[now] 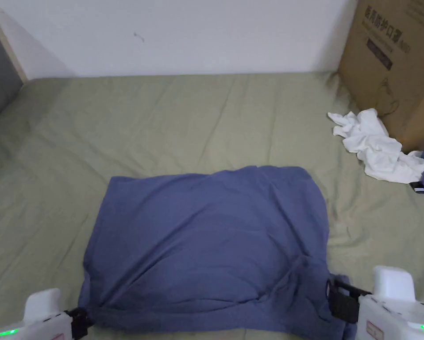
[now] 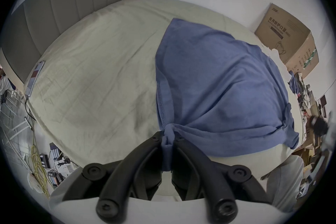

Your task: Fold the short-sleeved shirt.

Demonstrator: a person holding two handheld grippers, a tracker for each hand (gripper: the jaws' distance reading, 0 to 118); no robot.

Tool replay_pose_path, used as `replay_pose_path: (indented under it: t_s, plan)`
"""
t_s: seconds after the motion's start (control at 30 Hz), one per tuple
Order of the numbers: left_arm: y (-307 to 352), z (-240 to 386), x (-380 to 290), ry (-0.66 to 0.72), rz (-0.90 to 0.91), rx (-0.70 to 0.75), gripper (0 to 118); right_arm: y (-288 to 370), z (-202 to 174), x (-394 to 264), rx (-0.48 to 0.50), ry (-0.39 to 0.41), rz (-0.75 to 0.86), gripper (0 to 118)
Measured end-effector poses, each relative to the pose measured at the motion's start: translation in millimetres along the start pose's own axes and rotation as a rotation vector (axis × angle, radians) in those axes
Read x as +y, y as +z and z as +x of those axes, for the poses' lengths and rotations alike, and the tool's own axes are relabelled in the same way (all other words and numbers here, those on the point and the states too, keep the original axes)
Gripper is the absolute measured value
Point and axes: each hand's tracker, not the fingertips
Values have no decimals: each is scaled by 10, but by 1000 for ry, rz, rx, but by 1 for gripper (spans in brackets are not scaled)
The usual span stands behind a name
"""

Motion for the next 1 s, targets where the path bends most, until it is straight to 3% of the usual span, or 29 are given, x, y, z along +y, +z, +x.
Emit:
replay_pose_path:
  t_s: [0.13, 0.3, 0.37, 0.4, 0.47, 0.77, 1.0]
  plan:
    - [78, 39, 80, 1, 26, -13, 11, -257, 80, -292, -11, -18, -112, 105]
    - [89, 75, 115, 1, 30, -20, 11, -437, 66, -444, 15, -1, -187, 88]
    - [85, 74, 127, 4, 35, -22, 11, -446, 43, -453, 38, -3, -183, 36]
    - [86, 73, 137, 7, 34, -26, 11, -431, 14, -440, 41, 4, -178, 17]
    - [91, 63, 167, 13, 40, -28, 11, -345, -17, -384, 44, 25, -138, 11]
    - [153, 48, 622, 58, 133, -66, 11, -77, -106, 387, 76, 36, 50, 10]
    - [-266, 185, 1227, 45, 149, -61, 11, -614, -258, 1035, 56, 58, 60, 10]
